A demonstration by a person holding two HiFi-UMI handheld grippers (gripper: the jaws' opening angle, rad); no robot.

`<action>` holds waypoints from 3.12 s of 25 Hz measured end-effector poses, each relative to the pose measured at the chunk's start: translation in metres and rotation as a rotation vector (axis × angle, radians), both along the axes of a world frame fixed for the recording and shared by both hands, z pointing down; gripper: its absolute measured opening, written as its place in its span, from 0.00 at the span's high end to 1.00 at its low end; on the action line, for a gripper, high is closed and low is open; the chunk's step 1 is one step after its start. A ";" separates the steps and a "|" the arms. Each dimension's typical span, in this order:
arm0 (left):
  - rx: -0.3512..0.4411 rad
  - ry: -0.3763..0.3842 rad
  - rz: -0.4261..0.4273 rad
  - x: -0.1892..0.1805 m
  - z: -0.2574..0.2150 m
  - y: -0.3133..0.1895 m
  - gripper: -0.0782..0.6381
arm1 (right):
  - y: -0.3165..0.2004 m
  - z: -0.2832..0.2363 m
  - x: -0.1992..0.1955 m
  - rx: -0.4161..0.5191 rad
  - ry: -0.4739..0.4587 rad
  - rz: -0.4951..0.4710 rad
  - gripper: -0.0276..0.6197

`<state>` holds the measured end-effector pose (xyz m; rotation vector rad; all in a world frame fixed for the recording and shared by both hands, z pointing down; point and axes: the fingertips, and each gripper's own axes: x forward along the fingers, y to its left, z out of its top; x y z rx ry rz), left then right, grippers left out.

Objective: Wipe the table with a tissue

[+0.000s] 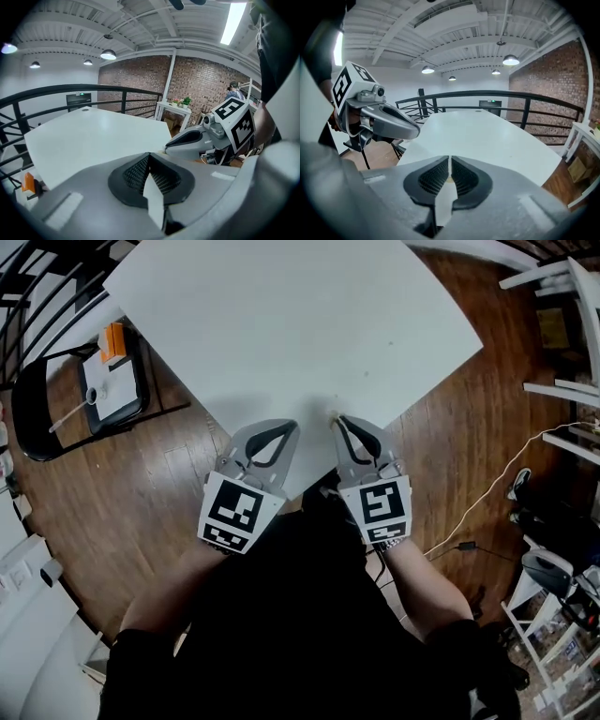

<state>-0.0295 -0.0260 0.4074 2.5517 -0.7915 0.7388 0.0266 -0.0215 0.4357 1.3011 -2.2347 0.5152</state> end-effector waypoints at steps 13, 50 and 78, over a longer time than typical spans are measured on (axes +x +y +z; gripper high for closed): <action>-0.073 -0.042 -0.083 0.001 0.034 -0.023 0.87 | -0.028 0.055 0.004 -0.096 0.013 -0.074 0.95; -0.109 -0.080 -0.118 0.026 0.052 -0.050 0.87 | -0.054 0.089 0.023 -0.175 0.032 -0.114 0.95; -0.108 -0.084 -0.091 0.070 0.053 -0.073 0.87 | -0.081 0.088 0.073 -0.164 0.035 -0.071 0.95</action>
